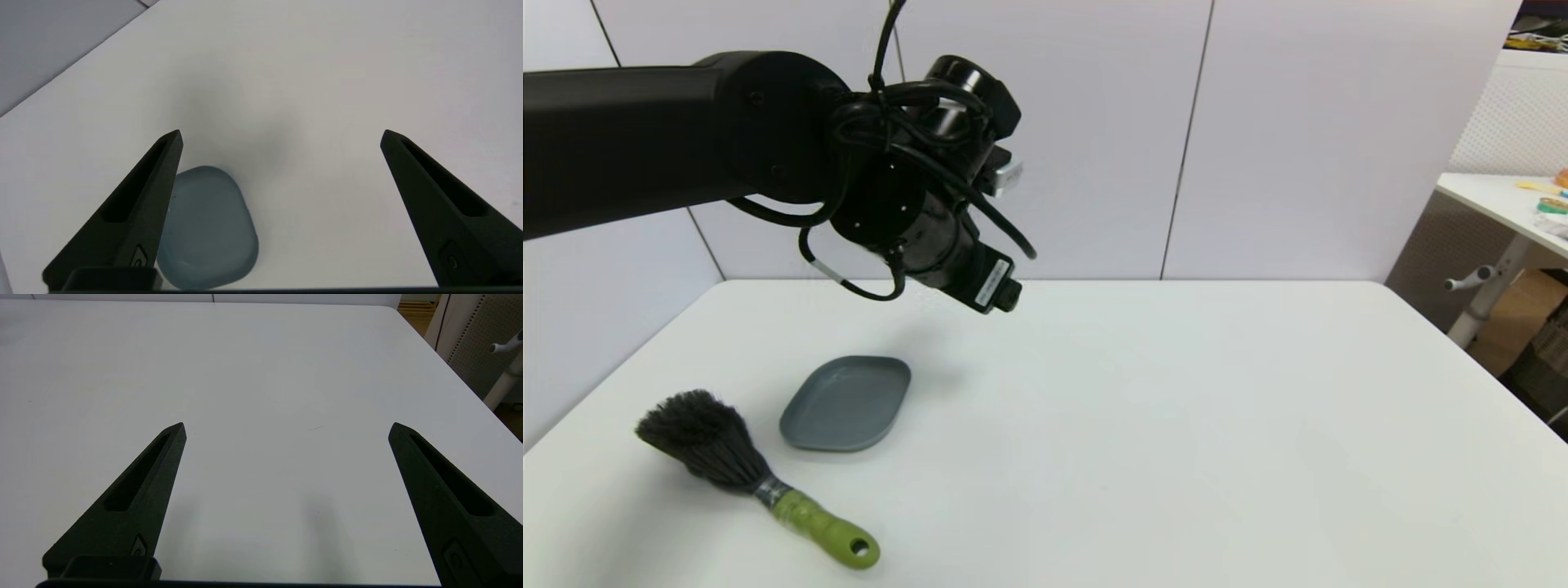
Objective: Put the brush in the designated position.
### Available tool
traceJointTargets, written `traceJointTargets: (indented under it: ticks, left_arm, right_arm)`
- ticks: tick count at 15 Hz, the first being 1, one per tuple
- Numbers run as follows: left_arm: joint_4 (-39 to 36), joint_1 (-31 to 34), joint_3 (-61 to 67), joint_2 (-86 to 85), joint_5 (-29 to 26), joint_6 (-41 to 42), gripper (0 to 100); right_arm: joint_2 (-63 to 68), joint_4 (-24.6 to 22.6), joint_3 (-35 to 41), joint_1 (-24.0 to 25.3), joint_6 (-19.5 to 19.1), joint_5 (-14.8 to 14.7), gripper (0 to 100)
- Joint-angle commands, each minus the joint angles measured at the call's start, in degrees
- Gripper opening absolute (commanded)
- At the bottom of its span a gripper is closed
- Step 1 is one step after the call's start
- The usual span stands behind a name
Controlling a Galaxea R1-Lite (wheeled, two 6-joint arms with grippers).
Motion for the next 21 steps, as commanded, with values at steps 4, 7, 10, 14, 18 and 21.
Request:
traceJointTargets:
  ticks: [4,7,10,14,18,21]
  left_arm:
    - [-3.2,1.1,0.2,1.7,-12.2,4.7,100]
    - [-8.0,1.1,0.7,2.5,-18.6,4.6,100]
    - [-15.0,1.1,0.8,3.3,-21.3,4.4,100]
    - [-28.2,1.4,3.5,1.9,-21.2,4.4,100]
    - [-40.6,3.1,15.7,-7.5,-20.9,4.6,100]
    - [-46.4,6.6,28.6,-18.9,-20.9,4.7,100]
  right_arm:
    - [0.0,0.0,0.1,0.0,0.0,0.0,100]
    - [0.0,0.0,0.1,0.0,0.0,0.0,100]
    - [0.0,0.0,0.1,0.0,0.0,0.0,100]
    - [0.0,0.0,0.1,0.0,0.0,0.0,100]
    - [0.0,0.0,0.1,0.0,0.0,0.0,100]
    - [0.0,0.0,0.1,0.0,0.0,0.0,100]
